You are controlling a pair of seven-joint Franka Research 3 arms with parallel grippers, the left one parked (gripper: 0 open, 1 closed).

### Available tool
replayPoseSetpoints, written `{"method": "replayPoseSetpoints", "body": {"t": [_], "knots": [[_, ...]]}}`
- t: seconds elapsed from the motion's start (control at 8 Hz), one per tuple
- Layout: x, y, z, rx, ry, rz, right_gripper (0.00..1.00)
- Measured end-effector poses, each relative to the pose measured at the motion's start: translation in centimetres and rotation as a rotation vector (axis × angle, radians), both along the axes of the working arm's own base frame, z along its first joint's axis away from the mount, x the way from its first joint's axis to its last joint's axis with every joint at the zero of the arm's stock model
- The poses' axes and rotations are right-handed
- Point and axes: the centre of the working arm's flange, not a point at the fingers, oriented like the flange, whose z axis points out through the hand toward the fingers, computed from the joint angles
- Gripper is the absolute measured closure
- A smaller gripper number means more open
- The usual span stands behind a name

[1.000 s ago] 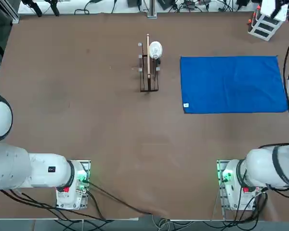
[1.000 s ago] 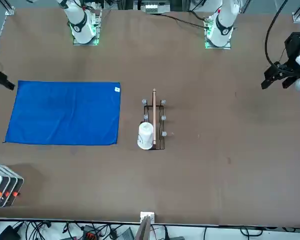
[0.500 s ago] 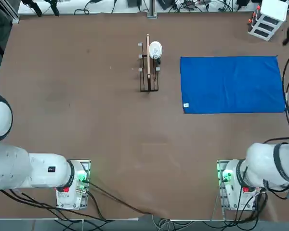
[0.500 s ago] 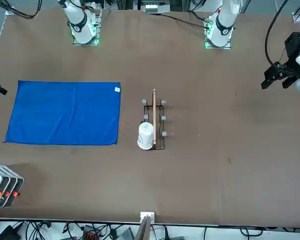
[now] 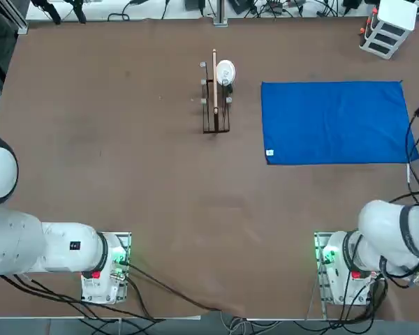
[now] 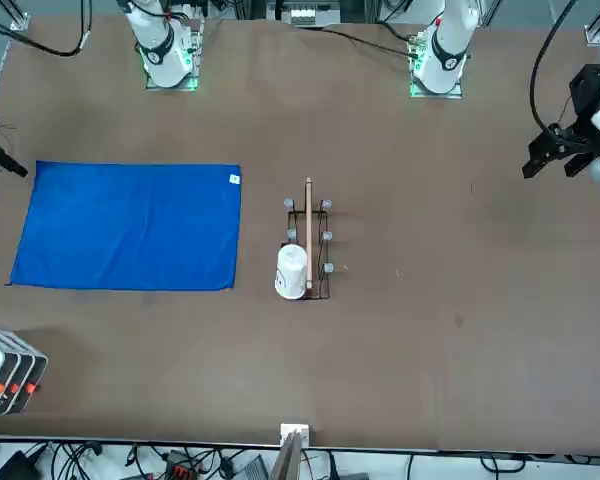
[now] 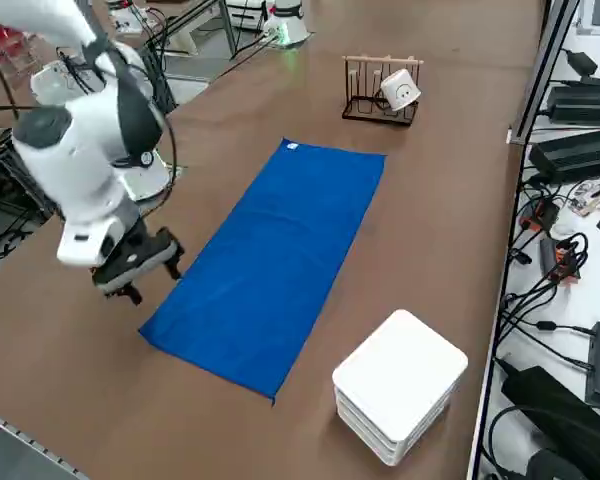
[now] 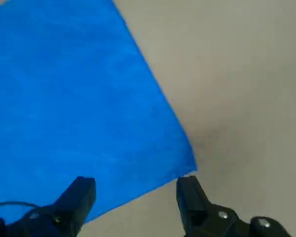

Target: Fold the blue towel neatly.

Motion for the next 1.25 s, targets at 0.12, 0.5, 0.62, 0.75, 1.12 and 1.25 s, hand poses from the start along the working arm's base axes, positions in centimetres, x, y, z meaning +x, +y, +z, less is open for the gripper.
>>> {"method": "replayPoseSetpoints", "body": {"t": [0.12,0.5,0.62,0.75,1.12,1.25], "knots": [[-1.4,-1.8,-2.5,-0.001,0.004,-0.012,0.0],[-4.1,-4.2,-8.3,0.021,0.033,-0.041,0.01],[-4.2,-4.2,-9.5,0.028,0.04,-0.041,0.02],[-4.3,-4.2,-10.3,0.029,0.042,-0.043,0.03],[-4.9,-4.8,-11.8,0.028,0.043,-0.058,0.08],[-4.9,-4.7,-11.8,0.028,0.043,-0.058,0.09]]}}
